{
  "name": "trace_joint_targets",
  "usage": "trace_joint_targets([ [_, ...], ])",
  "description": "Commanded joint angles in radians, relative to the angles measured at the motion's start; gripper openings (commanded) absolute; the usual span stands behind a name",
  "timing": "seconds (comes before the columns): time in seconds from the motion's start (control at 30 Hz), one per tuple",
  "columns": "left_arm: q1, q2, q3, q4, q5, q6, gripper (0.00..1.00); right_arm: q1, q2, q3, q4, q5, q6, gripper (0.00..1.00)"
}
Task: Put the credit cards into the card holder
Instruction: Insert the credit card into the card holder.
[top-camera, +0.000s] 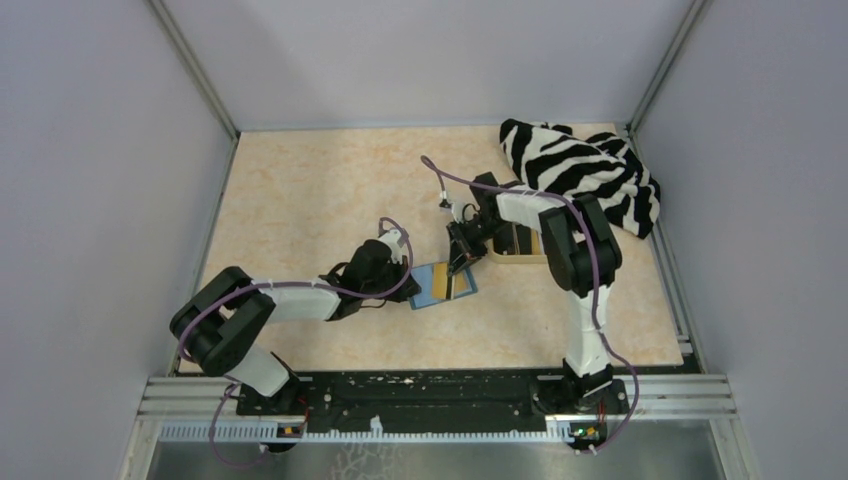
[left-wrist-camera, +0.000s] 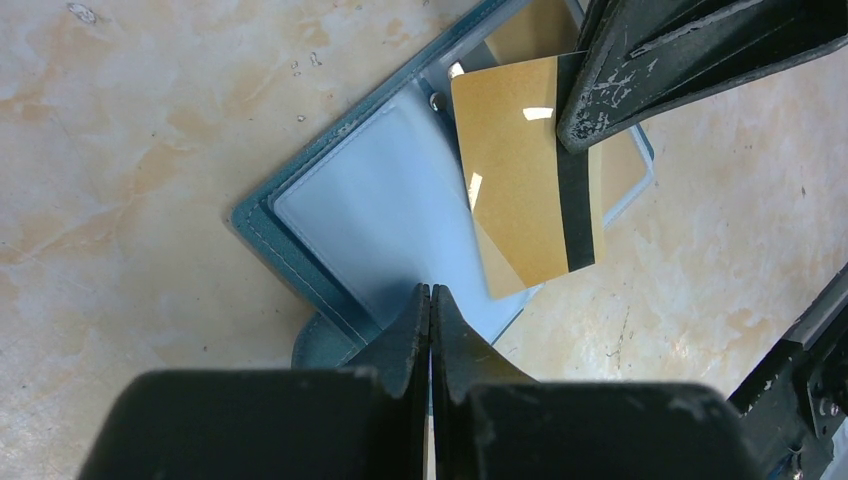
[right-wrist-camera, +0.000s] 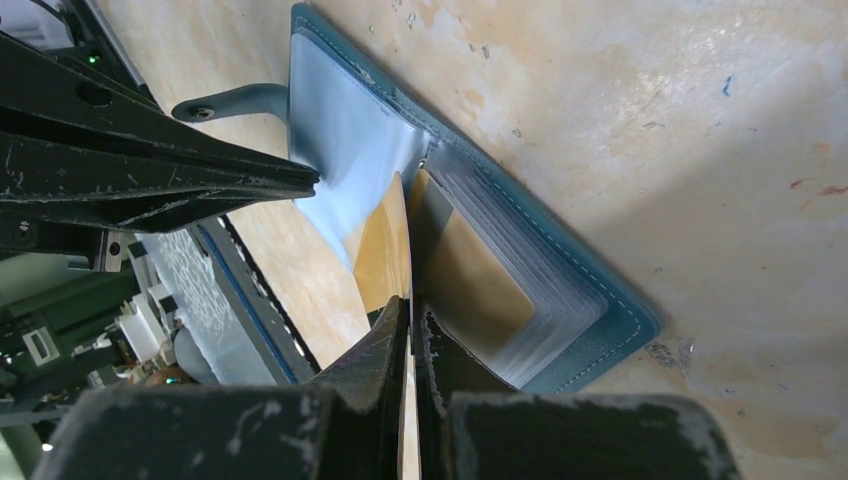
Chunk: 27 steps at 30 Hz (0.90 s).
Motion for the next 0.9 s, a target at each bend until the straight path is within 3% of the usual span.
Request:
trace_joint_targets([
  [0.0, 0.001, -0.003, -0.021, -0.031, 0.003, 0.020, 0.00, 0.012, 0.027, 0.042, -0.043, 0.047, -0.062, 0.00],
  [0.87, 0.001, -0.012, -0.020, -0.022, 0.006, 0.028, 0.00, 0.050, 0.202, 0.235, -0.215, 0.067, -0.104, 0.00],
])
